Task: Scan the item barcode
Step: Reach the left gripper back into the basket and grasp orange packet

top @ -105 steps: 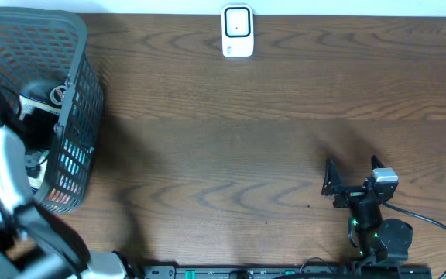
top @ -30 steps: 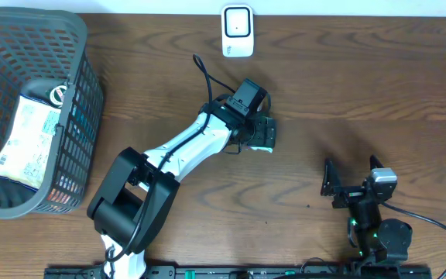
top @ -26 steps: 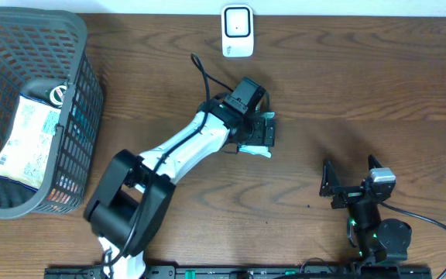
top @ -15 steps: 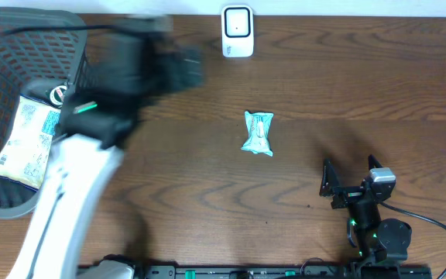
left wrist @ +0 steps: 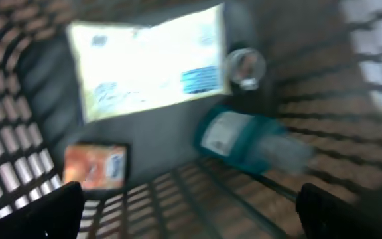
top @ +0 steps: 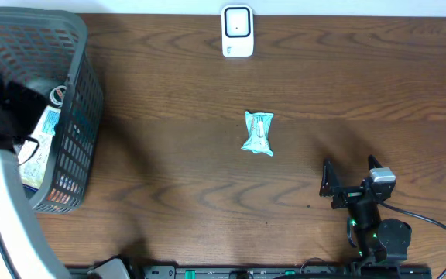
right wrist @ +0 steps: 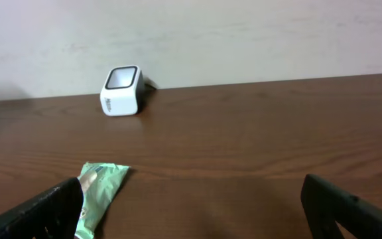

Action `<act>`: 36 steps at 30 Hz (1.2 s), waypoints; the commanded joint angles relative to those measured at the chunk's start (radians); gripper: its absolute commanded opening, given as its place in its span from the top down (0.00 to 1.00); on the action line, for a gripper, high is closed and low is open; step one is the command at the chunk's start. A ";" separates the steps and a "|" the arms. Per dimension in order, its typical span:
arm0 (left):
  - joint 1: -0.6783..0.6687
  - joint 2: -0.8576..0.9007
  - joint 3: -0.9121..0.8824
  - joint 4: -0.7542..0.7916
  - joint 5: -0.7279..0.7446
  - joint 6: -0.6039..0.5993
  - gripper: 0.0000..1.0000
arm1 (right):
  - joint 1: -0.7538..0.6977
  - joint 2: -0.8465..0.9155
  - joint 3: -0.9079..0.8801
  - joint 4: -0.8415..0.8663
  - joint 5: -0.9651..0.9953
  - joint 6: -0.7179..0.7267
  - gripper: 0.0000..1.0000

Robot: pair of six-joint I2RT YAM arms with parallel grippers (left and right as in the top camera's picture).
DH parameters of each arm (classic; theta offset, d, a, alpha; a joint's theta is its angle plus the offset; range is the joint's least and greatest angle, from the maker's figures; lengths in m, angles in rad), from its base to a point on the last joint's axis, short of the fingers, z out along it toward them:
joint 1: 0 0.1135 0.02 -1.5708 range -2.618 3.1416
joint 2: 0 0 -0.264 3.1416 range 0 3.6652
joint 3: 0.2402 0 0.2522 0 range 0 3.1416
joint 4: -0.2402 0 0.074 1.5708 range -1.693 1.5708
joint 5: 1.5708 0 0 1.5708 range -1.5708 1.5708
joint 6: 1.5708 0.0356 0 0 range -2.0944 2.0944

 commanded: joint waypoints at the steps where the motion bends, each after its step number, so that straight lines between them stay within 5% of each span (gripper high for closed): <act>1: 0.082 0.126 -0.024 -0.035 0.061 -0.053 0.02 | 0.006 0.000 -0.001 -0.004 -0.002 0.010 0.01; 11: 0.096 0.439 -0.106 -0.065 0.062 -0.047 0.02 | 0.006 0.000 -0.001 -0.004 -0.002 0.010 0.01; 21: 0.097 0.554 -0.236 0.032 0.061 -0.011 0.02 | 0.006 0.000 -0.001 -0.004 -0.002 0.010 0.01; 23: 0.097 0.554 -0.265 0.057 0.061 -0.011 0.12 | 0.006 0.000 -0.001 -0.004 -0.002 0.010 0.01; 29: 0.097 0.553 -0.312 0.085 0.061 -0.011 0.92 | 0.006 0.000 -0.001 -0.004 -0.002 0.010 0.01; 36: 0.097 0.467 -0.244 0.053 0.063 -0.011 0.93 | 0.006 0.000 -0.001 -0.004 -0.002 0.010 0.01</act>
